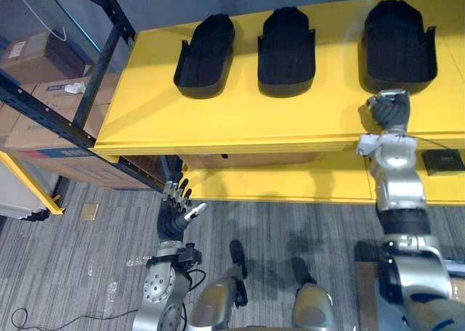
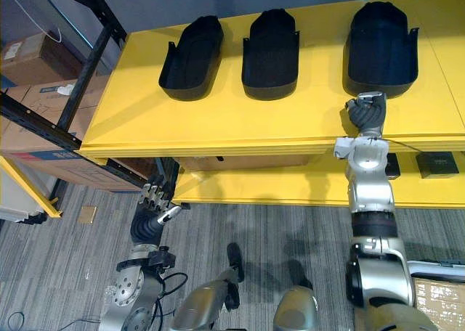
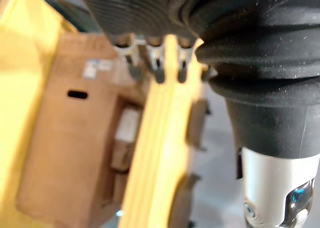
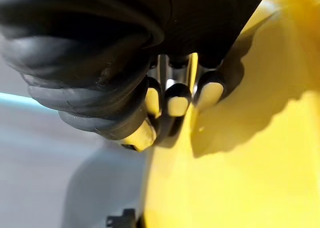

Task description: Walk over and take plastic housings, then place them on the shelf

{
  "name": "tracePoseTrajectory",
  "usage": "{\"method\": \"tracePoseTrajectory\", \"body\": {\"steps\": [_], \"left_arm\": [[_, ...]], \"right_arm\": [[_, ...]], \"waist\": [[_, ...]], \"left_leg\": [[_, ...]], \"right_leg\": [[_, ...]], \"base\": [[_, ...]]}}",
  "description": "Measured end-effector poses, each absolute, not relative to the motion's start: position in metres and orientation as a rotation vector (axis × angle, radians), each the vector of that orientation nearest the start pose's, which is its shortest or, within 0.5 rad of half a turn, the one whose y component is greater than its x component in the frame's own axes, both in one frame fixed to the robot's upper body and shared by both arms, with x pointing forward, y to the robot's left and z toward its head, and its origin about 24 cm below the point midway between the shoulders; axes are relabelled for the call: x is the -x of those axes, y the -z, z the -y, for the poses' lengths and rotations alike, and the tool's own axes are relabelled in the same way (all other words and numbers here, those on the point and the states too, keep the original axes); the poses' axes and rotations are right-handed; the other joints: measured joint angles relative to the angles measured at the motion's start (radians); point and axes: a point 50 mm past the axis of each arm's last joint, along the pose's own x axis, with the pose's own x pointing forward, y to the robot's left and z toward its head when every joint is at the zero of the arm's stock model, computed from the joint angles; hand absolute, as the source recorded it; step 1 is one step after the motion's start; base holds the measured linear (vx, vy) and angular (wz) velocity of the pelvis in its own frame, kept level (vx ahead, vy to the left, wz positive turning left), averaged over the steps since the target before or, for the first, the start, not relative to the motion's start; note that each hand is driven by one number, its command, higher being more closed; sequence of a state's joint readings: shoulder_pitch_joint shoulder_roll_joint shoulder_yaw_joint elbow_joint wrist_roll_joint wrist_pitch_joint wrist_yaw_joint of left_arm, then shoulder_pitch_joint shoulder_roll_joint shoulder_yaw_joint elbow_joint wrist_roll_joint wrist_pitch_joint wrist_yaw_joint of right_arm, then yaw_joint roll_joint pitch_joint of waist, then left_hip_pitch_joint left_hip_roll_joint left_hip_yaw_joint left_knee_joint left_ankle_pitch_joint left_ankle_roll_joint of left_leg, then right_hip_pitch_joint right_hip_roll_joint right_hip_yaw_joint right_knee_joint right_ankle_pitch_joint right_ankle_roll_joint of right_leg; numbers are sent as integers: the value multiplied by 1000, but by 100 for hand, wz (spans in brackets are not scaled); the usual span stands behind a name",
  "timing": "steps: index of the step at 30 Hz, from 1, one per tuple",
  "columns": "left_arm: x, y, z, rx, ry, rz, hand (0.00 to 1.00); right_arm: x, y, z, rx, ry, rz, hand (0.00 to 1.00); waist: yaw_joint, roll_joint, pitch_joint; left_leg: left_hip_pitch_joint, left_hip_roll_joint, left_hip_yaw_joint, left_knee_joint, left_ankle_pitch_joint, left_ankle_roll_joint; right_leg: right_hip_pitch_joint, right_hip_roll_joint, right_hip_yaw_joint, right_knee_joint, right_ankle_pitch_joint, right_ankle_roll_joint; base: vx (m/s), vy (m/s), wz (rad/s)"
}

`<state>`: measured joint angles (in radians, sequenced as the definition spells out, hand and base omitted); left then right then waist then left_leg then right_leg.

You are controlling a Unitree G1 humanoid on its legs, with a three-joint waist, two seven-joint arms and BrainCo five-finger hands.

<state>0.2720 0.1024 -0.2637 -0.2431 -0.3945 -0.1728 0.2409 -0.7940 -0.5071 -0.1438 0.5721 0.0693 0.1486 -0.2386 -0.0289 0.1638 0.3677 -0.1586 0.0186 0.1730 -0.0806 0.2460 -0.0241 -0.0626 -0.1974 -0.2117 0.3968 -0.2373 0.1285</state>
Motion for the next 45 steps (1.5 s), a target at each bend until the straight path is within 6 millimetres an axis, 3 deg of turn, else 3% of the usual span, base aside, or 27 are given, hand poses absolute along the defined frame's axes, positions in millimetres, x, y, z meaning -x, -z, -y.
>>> {"method": "tracePoseTrajectory", "body": {"steps": [3,4,5,6,7,11,18,19,23,25,27,29,31,34,36,39,41,45], "left_arm": [[-196,-47,-131,376,-77,44,0],[-196,-44,-131,367,-74,34,0],[-197,-43,-131,365,-72,28,0],[-196,-40,-128,370,-71,14,0],[-193,-37,-129,370,-76,5,0],[-193,-40,-131,386,-86,31,0],[-189,-38,-132,411,-98,16,0],[-189,-38,-132,412,-98,16,0],[-189,-38,-132,413,-95,17,0],[-190,-42,-132,418,-89,38,0],[-191,-49,-134,421,-80,69,0],[-193,-56,-136,418,-65,108,0],[-197,-67,-144,410,-80,166,0],[-204,-77,-152,387,-107,223,0],[-205,-80,-156,376,-122,240,0],[-208,-88,-161,330,-135,278,0],[-210,-93,-162,291,-128,300,0],[-212,-97,-164,272,-114,312,0]], "right_arm": [[-372,-201,296,261,516,143,100],[-372,-204,303,262,530,142,100],[-373,-208,306,272,538,147,100],[-372,-214,311,290,551,159,100],[-371,-217,316,298,561,171,100],[-371,-222,326,308,586,169,100],[-378,-229,317,362,541,175,100],[-378,-235,316,366,541,202,0],[-375,-263,304,416,512,345,0],[-364,-285,283,448,449,509,0],[-350,-290,257,475,366,622,0],[-334,-272,232,468,262,670,0],[-307,-225,197,417,129,619,0],[-274,-174,174,330,48,504,0],[-261,-163,173,306,46,481,0],[-240,-155,178,270,57,515,0],[-226,-146,181,254,29,507,0],[-213,-128,185,146,-21,431,0]], "waist": [[18,5,2],[19,4,2],[19,0,4],[24,13,-4],[25,28,-14],[42,29,-13],[45,32,-11],[45,32,-11],[46,32,-11],[45,29,-9],[41,21,-4],[38,5,6],[30,-20,11],[8,-47,19],[-10,-60,14],[-23,-107,-10],[-41,-152,-43],[-43,-184,-72]], "left_leg": [[1,-5,-13,-2,-17,-22],[0,-19,-15,-4,-62,-78],[-4,-32,-14,17,-59,-60],[-4,-40,-30,85,-49,-6],[8,-50,-39,52,-48,15],[21,-54,-49,16,-25,20],[40,-51,-56,1,-23,12],[40,-51,-57,1,-23,12],[41,-51,-55,1,-23,13],[41,-49,-54,1,-23,13],[43,-44,-53,1,-22,14],[55,-39,-52,1,-23,13],[64,-29,-45,1,-38,10],[70,-24,-20,1,-50,12],[72,-23,-12,1,-55,17],[89,-18,27,1,-74,15],[108,-18,32,1,-85,16],[126,-10,46,0,-90,14]], "right_leg": [[12,-8,-17,-4,0,0],[19,-28,-29,-19,4,3],[20,-47,-31,-27,6,4],[15,-59,-28,-18,1,8],[13,-61,-26,-3,-1,18],[14,-65,-31,-8,4,25],[27,-60,-36,-3,0,21],[28,-60,-36,-4,0,21],[29,-60,-36,-10,2,23],[31,-56,-36,-17,4,25],[34,-50,-35,-26,6,24],[51,-43,-36,-40,7,22],[67,-30,-34,-65,13,17],[84,-24,-25,-98,29,19],[98,-14,-19,-126,46,23],[112,-8,17,-176,72,27],[140,-6,23,-206,80,29],[163,4,30,-232,93,24]], "base": [[-2,4,16],[-24,39,28],[-24,36,17],[41,48,8],[75,15,4],[53,2,6],[-1,-38,1],[0,0,0],[0,0,0],[17,-18,0],[43,-56,-2],[50,-55,-5],[59,-52,-10],[67,-20,-14],[72,3,-22],[80,28,-35],[75,7,-18],[29,-10,-10]]}}
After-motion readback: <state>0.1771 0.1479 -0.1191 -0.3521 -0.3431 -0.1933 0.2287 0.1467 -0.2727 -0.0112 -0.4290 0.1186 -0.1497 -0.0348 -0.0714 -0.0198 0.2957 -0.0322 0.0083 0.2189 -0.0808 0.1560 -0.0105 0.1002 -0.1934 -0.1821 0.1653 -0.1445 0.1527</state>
